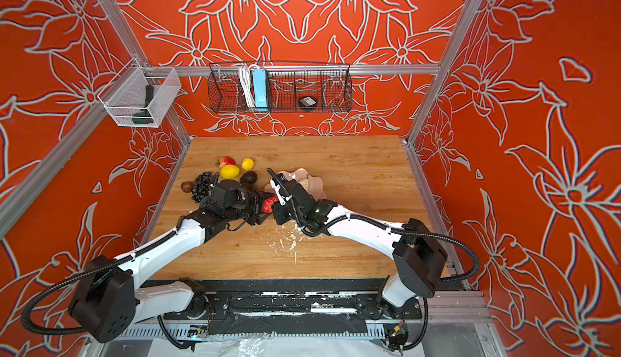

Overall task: Place and organize the fake fruits in the fruit bowl
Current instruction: 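Close right gripper on the red apple while left gripper opens and releases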

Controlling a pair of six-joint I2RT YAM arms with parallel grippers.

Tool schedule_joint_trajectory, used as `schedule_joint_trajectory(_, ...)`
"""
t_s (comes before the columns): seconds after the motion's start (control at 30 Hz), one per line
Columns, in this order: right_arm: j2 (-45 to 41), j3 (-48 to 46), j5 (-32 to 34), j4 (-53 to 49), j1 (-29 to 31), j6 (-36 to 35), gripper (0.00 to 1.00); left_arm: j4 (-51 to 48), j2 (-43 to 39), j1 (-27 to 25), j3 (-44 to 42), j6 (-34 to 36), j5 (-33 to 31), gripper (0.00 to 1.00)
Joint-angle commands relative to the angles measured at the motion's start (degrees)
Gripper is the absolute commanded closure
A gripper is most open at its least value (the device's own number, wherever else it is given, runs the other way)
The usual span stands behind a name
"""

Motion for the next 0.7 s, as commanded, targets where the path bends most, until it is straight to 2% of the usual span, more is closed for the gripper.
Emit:
schedule_joint_trajectory(0.0, 0.26, 0.85, 1.47, -0.75, 0.34, -0.24, 0.78, 1.27, -0.55, -0.29, -0.22, -0.85, 0.42, 0.34)
schedule_joint_trajectory(0.33, 1.16, 0.52, 1.23, -0.46, 0.35, -0.28, 0.83, 1.19, -1.02, -0.29, -0.22, -0.85, 0.31, 0.34)
schedule_joint_trajectory(0.67, 1.18, 0.91, 1.49, -0.46, 0.36, -0.44, 0.98, 1.27, -0.4, -0.29, -0.04, -0.73, 0.5, 0.34)
